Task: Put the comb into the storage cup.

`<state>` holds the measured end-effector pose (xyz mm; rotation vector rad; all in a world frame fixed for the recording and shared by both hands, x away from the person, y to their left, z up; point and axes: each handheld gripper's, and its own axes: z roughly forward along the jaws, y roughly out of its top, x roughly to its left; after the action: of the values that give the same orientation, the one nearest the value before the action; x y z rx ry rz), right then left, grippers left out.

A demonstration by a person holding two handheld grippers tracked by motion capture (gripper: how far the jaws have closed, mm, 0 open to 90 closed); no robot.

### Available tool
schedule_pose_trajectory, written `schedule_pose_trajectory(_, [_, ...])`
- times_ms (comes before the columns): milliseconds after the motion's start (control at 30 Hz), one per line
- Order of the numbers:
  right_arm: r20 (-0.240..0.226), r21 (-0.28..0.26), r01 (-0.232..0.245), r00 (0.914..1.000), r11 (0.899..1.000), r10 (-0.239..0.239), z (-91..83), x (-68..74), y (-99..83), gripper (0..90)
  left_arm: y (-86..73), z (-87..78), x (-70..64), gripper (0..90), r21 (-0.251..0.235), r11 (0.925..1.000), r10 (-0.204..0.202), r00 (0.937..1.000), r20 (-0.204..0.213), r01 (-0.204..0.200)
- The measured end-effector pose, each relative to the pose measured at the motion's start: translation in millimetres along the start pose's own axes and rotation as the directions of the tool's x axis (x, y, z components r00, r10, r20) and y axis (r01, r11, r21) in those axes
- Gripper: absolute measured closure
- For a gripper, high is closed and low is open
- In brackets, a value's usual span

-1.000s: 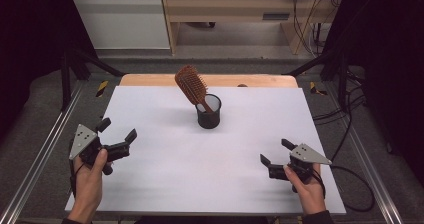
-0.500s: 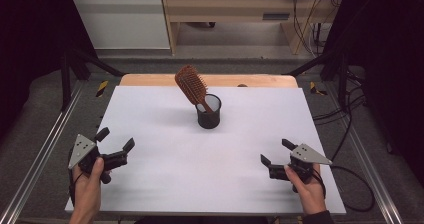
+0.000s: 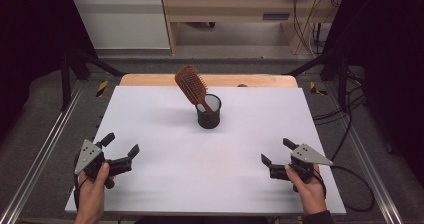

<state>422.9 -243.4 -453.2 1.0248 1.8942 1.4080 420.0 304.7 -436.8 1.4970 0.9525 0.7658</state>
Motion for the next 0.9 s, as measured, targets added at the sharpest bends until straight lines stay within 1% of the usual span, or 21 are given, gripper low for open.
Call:
schedule_pose_trajectory(300, [0.011, -0.011, 0.018, 0.9998, 1.000, -0.018, 0.0, -0.5, -0.4, 4.3, -7.3, 0.2, -5.8, 2.1, 0.022, 0.9998, -0.001, 0.9998, 0.021, 0.000])
schedule_pose_trajectory(367, [0.011, -0.013, 0.021, 0.9997, 1.000, -0.021, 0.0, -1.0, -0.7, 4.3, -8.9, 0.3, -6.5, 2.1, 0.024, 0.9997, -0.006, 0.9996, 0.028, 0.005])
schedule_pose_trajectory(467, [0.011, -0.015, 0.025, 0.9996, 1.000, -0.025, 0.0, -1.6, -1.4, 4.3, -9.6, -0.5, -7.2, 2.1, 0.027, 0.9996, -0.002, 0.9997, 0.026, 0.001])
schedule_pose_trajectory(500, [0.008, -0.017, 0.029, 0.9996, 0.999, -0.029, 0.2, -1.8, -2.0, 4.4, -9.8, -0.4, -7.6, 2.1, 0.027, 0.9996, -0.004, 0.9995, 0.032, 0.003])
schedule_pose_trajectory(567, [-0.004, -0.017, 0.032, 0.9995, 0.999, -0.032, 1.6, -2.3, -3.9, 4.3, -10.2, -1.7, -8.0, 2.1, 0.025, 0.9997, 0.000, 0.9996, 0.028, -0.001])
schedule_pose_trajectory(600, [-0.006, -0.017, 0.035, 0.9994, 0.999, -0.035, 2.1, -2.2, -4.2, 4.3, -10.6, -1.8, -8.3, 2.2, 0.024, 0.9997, -0.005, 0.9994, 0.035, 0.005])
schedule_pose_trajectory(633, [-0.006, -0.019, 0.038, 0.9993, 0.999, -0.038, 2.4, -2.3, -4.3, 4.3, -10.9, -2.8, -8.5, 2.2, 0.023, 0.9997, -0.005, 0.9995, 0.031, 0.004])
schedule_pose_trajectory(667, [-0.005, -0.022, 0.037, 0.9993, 0.999, -0.037, 2.5, -2.3, -4.3, 4.3, -11.4, -3.3, -8.8, 2.2, 0.022, 0.9997, -0.007, 0.9992, 0.039, 0.006])
schedule_pose_trajectory(700, [-0.005, -0.025, 0.035, 0.9994, 0.999, -0.035, 2.5, -2.5, -4.4, 4.5, -11.6, -4.4, -8.7, 2.2, 0.019, 0.9998, -0.004, 0.9993, 0.036, 0.003])
schedule_pose_trajectory(800, [-0.006, -0.037, 0.025, 0.9997, 0.999, -0.025, 2.3, -3.7, -5.2, 4.4, -11.6, -6.4, -8.8, 2.3, 0.006, 0.9999, -0.015, 0.9989, 0.045, 0.015])
schedule_pose_trajectory(900, [-0.011, -0.048, 0.012, 0.9999, 0.999, -0.013, 2.4, -4.3, -6.0, 4.3, -11.7, -9.6, -9.5, 2.4, -0.010, 0.9998, -0.014, 0.9988, 0.047, 0.015])
